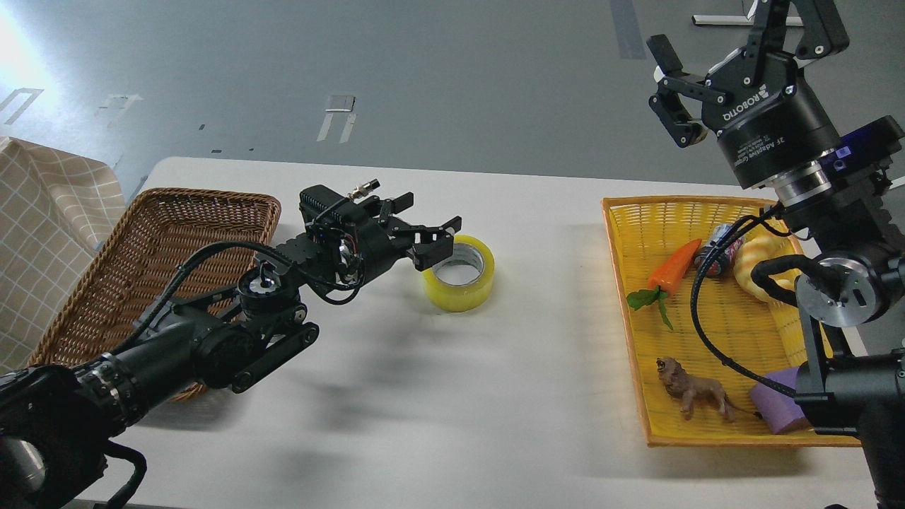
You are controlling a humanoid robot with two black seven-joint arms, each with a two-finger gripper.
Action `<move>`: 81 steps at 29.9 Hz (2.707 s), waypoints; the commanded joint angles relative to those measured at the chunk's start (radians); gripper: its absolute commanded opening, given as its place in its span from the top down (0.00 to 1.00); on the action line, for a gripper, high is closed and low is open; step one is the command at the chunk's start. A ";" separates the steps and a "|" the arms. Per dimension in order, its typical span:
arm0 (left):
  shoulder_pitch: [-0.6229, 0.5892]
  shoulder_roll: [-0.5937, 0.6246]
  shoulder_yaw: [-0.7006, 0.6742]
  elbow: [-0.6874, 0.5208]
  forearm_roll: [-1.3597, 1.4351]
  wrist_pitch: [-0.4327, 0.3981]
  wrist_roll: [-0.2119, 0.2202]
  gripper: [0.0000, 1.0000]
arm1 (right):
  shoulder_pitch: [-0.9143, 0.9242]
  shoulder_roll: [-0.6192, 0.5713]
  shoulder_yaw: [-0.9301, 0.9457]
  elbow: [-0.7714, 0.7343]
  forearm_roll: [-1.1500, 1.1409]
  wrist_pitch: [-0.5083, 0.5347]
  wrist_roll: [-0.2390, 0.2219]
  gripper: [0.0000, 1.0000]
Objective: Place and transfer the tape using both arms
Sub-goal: 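Reach the left gripper toward the tape roll on the table, then grasp the tape roll rim with the left gripper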
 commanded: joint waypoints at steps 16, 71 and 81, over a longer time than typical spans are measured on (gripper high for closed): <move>-0.063 -0.097 0.117 0.184 -0.013 -0.020 0.000 0.02 | -0.030 -0.050 0.011 -0.004 0.000 0.000 0.000 0.00; -0.132 -0.117 0.117 0.243 -0.099 -0.248 -0.029 0.95 | -0.153 -0.085 0.068 -0.016 -0.003 -0.003 0.009 0.00; -0.135 -0.115 0.117 0.241 -0.143 -0.259 -0.031 1.00 | -0.156 -0.085 0.086 -0.018 -0.003 -0.003 0.009 0.00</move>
